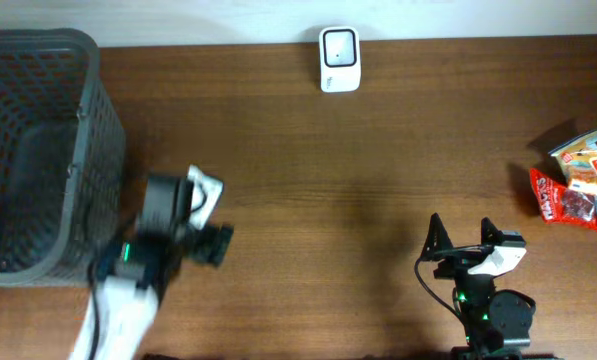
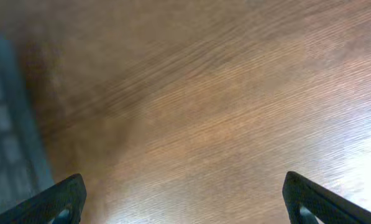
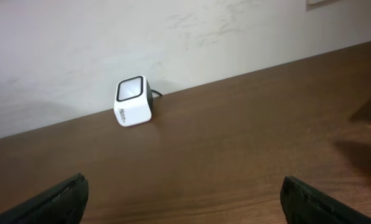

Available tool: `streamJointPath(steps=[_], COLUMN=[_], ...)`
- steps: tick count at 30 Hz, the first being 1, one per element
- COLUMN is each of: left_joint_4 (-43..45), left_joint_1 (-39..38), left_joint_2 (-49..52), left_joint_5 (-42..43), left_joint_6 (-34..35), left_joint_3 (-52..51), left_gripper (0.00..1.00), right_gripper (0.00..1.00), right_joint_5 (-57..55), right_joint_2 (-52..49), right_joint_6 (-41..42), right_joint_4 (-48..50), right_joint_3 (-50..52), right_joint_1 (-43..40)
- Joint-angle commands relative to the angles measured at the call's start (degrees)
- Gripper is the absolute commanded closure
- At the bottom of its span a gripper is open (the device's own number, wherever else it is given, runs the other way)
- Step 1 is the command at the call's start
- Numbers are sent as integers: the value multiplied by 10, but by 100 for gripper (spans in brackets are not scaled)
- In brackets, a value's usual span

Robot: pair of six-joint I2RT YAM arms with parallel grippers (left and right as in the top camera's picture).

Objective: Scan the item barcode

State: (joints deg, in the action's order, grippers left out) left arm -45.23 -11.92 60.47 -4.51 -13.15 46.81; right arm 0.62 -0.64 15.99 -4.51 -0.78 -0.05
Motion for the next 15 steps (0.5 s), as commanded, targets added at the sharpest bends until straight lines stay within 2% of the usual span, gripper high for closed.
streamJointPath(steps=[1,3,7,15], left_joint_4=[57,116,200,349], left_joint_1=[1,3,28,108], left_joint_2=[-181,-294,-433,-535], left_joint_5=[-46,-65,-62,4], left_joint_6=[-16,-26,-35,-35], left_joint_3=[-122,-192,-283,-392], left_gripper=[1,1,1,1], right_gripper=[2,2,2,2], right_joint_5=[-7,-7,-7,-7], right_joint_2=[4,4,4,4], right_joint_6=[-6,-6,-6,-6], right_joint_4=[-1,-1,-1,-1], right_joint_3=[5,5,5,5], right_joint_1=[4,4,4,4])
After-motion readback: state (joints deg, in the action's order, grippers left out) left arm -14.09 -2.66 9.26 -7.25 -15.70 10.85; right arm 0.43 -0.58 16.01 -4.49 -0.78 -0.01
